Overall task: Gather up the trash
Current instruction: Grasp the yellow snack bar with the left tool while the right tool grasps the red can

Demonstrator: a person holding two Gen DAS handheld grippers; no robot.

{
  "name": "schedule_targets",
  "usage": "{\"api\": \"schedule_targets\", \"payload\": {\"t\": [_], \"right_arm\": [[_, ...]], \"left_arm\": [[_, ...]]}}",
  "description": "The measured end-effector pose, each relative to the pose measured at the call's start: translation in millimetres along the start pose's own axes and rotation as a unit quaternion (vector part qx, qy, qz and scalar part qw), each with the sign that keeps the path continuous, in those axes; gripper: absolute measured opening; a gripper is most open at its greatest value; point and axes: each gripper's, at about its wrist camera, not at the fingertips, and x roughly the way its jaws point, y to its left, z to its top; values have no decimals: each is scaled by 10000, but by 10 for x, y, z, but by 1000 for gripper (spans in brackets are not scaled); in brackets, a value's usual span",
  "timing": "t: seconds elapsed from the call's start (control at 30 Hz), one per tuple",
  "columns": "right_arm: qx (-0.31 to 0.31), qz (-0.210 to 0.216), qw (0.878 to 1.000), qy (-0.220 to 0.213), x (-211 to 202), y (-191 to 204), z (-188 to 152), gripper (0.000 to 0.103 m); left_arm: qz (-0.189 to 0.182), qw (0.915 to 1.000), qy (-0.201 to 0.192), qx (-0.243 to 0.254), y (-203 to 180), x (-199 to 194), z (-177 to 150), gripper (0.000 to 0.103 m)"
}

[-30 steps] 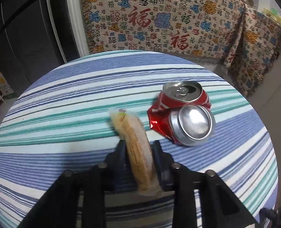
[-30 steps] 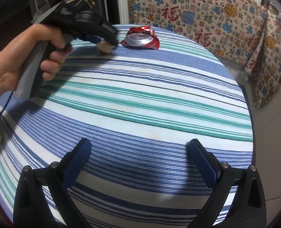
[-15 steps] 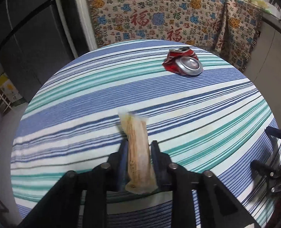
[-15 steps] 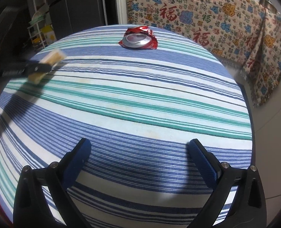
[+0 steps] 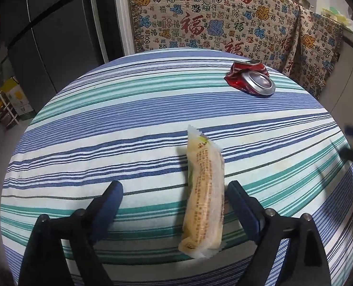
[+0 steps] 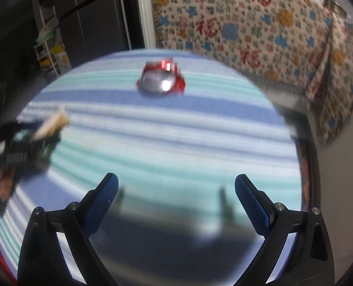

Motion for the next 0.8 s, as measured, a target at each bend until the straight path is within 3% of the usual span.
{"api": "schedule_targets", "payload": {"t": [0.23,0.47,0.53,0.57,0.63,0.67,0.8], "right_arm": [[-301,535,9981,-105,649,-55,939,96],[-693,767,9945,173,1280,50,1354,97],[-692,924,9929,275,1402,14,1415,84],[-676,1091,9911,367,1451,-1,1438,68],[-557,1200,9908,280,1419,-36,1480,57],[-508,1199,9912,247,1381,-50,1491,27],[-274,988,9946,123,1120,-73,1371,28]], "left_arm": [[-37,10000,30,34,-23,12,13,97],[-77,9999,70,77,-24,44,36,101],[-81,9999,71,84,-24,46,35,102],[-85,9999,74,93,-21,47,36,102],[-94,9999,81,105,-25,48,36,103],[-89,9999,81,107,-28,45,33,103],[-83,9999,83,110,-49,42,40,103]]}}
